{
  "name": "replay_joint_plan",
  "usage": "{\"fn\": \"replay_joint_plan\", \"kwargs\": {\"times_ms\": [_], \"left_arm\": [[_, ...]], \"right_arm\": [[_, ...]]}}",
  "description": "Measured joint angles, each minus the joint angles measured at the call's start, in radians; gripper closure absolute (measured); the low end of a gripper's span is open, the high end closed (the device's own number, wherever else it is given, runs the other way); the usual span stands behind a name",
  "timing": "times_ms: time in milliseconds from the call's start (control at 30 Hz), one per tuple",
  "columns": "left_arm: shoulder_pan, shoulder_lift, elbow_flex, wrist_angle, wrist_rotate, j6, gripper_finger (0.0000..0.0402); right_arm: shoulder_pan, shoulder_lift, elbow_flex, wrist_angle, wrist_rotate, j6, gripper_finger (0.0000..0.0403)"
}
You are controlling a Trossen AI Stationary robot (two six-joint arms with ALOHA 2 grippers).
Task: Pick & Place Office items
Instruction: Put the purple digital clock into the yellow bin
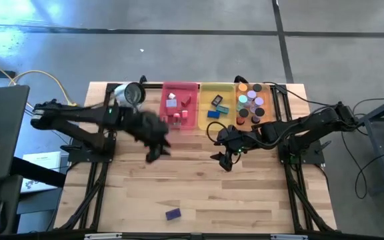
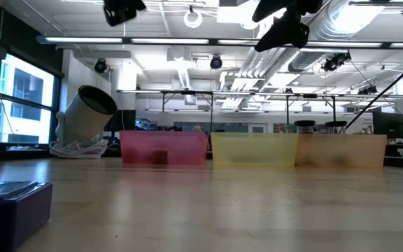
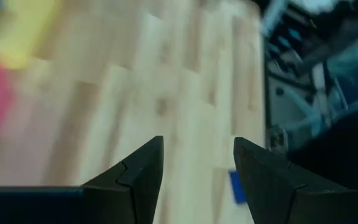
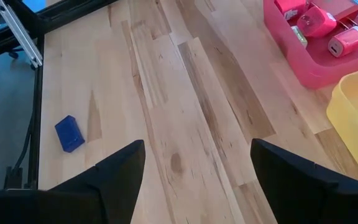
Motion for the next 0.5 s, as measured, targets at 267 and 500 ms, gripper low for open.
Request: {"fn": "replay_joint_plan", "kwargs": {"times_ms": [267,500], "left_arm": [[-0.255,0.046,0.000,0.000,-0.226,-0.170,0.0205],[-0.319,0.092,0.000,0.011,-0.259,-0.307,0.0119]], "right_arm": [[0.000,0.000,0.000,0.033,0.000,0.000,0.0121],[0.000,0.000,0.000,0.034,-0.029,0.004,0.0121]]}}
